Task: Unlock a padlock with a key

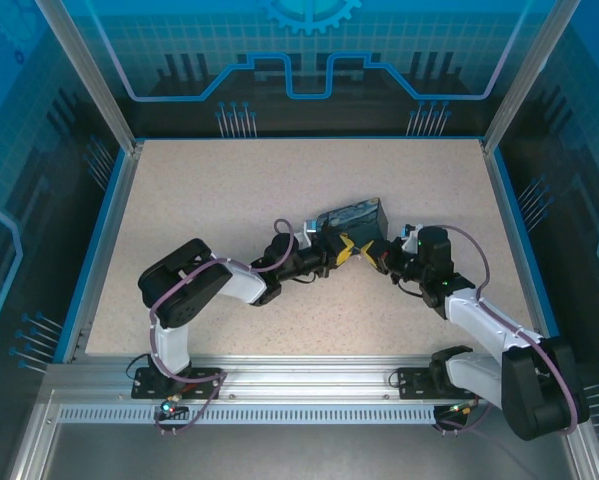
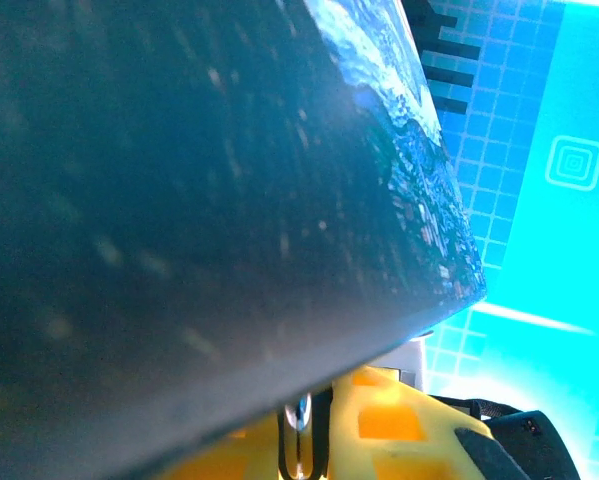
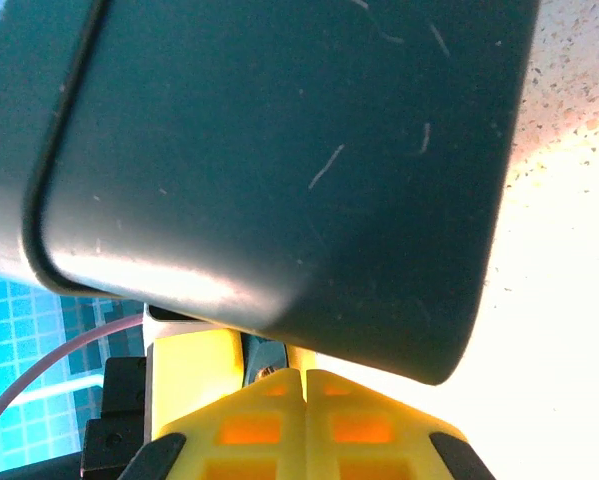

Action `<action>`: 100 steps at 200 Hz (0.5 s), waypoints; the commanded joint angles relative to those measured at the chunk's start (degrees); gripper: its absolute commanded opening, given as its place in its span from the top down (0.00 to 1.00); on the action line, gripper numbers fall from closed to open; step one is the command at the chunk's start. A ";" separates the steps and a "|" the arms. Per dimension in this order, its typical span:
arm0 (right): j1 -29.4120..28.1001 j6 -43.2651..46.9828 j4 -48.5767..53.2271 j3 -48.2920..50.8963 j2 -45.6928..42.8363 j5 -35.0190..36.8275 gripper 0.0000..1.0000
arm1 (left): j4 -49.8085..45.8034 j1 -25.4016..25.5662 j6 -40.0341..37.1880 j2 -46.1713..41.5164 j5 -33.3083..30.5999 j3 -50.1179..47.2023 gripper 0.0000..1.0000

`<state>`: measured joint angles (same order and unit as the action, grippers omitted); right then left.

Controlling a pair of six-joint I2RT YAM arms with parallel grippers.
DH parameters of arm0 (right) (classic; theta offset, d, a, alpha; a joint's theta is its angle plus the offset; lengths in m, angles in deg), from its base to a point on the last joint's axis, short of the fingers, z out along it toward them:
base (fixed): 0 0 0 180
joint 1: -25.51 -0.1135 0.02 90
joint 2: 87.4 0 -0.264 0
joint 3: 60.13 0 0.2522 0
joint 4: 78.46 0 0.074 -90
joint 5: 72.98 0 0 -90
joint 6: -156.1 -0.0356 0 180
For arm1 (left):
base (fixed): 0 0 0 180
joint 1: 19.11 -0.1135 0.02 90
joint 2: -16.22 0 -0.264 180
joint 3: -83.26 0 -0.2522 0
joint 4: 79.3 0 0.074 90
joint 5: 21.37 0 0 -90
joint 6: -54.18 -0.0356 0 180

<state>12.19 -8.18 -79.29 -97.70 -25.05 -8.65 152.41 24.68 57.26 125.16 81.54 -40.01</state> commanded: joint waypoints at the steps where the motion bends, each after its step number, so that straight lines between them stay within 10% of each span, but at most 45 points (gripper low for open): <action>1: 0.21 -1.92 0.35 1.89 -0.21 -1.78 1.00 | 9.40 0.94 1.25 -0.05 -0.08 0.49 1.00; 100: -0.65 -7.67 4.94 -0.97 -4.56 -1.85 1.00 | 11.50 0.94 2.19 1.27 0.03 0.31 1.00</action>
<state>12.17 -14.21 -77.59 -97.27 -29.34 -9.17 156.43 25.11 57.50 125.80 81.54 -40.08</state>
